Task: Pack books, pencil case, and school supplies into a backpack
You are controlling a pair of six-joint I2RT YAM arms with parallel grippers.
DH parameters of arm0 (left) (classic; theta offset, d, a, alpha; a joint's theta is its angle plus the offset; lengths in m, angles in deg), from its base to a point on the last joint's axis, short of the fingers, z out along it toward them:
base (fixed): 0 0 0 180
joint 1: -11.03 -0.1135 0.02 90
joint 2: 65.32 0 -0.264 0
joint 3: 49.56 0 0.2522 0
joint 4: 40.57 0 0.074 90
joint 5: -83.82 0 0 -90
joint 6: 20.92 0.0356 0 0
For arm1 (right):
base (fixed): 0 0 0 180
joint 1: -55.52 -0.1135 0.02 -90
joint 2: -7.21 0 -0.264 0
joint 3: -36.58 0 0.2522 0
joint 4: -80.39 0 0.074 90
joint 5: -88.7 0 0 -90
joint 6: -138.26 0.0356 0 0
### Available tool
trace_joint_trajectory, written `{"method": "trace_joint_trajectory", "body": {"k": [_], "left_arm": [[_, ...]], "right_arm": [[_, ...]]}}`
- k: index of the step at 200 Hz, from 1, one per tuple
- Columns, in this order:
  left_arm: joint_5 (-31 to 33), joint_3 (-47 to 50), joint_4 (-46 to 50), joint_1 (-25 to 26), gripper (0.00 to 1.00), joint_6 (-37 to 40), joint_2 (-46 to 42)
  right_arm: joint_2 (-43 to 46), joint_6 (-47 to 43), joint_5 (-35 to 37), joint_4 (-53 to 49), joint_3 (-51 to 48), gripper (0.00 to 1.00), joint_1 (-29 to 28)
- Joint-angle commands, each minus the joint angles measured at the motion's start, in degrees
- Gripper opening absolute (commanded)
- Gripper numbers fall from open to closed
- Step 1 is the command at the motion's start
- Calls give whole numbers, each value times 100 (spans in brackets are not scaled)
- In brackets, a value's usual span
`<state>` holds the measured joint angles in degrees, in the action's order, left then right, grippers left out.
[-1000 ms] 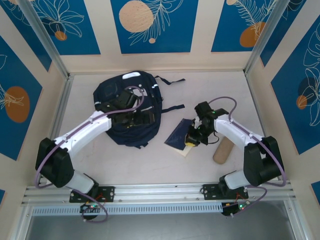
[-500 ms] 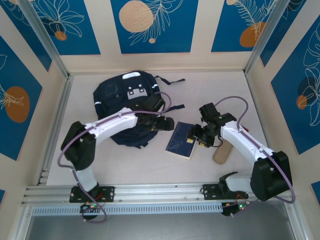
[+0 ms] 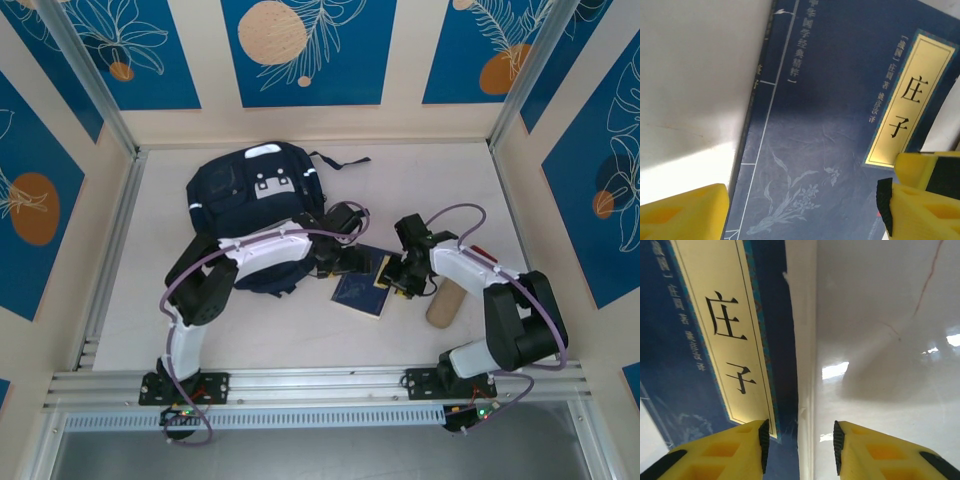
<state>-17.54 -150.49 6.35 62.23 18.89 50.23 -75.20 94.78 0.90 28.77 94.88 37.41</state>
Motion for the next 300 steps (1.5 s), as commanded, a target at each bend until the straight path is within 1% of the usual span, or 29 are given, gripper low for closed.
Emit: {"method": "trace_joint_trajectory", "body": {"k": [1,22,41,67,91,107,126,161,182,214,230,278,300], "left_arm": [[35,-186,-19,41,81,-498,133],[99,-193,47,97,81,-605,102],[426,-154,181,211,83,-604,-83],[427,130,-51,234,84,-775,-268],[459,150,-134,233,85,-932,-244],[450,-8,-98,233,85,-920,-93],[527,-351,242,232,81,-776,173],[628,-265,272,230,79,-741,264],[385,-264,199,233,73,-646,401],[183,-290,164,231,70,-591,578],[93,-334,147,233,64,-536,622],[-135,-292,38,245,53,-476,602],[-379,-282,-98,240,49,-414,601]], "right_arm": [[-94,-80,106,130,-118,41,65],[-229,-143,369,54,-120,38,92],[-326,-212,635,16,-120,38,129],[-377,-234,855,-70,8,35,239],[-398,-290,677,32,88,36,386],[-395,-322,446,122,117,36,458],[-409,-401,211,235,150,36,516],[-504,-509,-181,225,258,35,576],[-495,-545,-347,216,225,36,576],[-539,-609,-447,218,188,38,607],[-552,-607,-494,244,137,38,616],[-670,-590,-846,346,18,33,618],[-680,-635,-958,329,37,32,627]]}}
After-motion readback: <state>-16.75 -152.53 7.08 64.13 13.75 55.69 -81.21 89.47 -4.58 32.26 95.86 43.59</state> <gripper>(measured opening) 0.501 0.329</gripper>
